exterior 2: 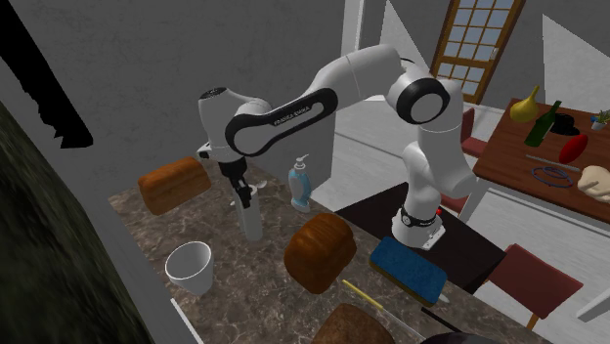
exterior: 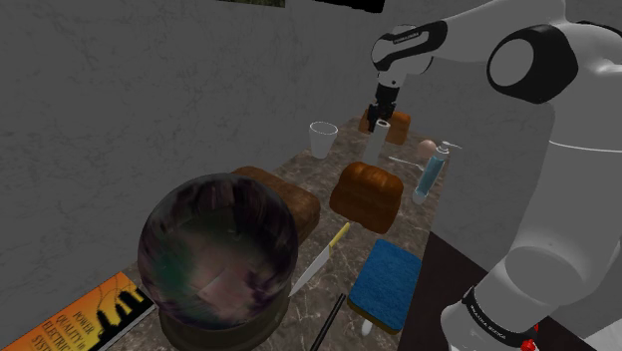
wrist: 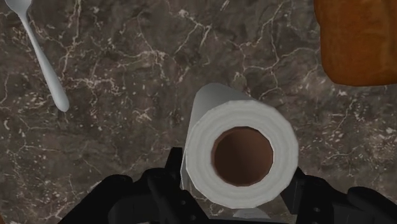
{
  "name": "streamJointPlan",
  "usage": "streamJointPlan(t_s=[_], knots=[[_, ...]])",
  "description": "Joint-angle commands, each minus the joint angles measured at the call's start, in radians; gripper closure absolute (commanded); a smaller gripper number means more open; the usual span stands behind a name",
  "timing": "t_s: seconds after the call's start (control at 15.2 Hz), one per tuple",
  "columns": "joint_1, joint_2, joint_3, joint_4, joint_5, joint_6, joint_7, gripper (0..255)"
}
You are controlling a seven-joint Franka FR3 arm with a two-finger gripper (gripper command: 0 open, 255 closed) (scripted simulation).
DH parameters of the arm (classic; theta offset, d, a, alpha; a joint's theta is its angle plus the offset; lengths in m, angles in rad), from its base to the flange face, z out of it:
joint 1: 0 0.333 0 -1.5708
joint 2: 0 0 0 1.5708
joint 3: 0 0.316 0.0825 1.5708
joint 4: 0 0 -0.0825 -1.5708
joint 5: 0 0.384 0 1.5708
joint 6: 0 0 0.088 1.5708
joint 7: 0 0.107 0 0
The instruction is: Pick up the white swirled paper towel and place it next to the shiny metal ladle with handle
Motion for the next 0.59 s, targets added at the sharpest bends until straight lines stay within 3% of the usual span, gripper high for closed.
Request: streamJointPlan(t_s=[0.0,0.53], knots=[[0.0,-0.004,-0.001,0.019,-0.002,-0.023,0.002,255],[-0.003,-0.019,-0.004,0.106,-0.009,-0.124,0.01,255]])
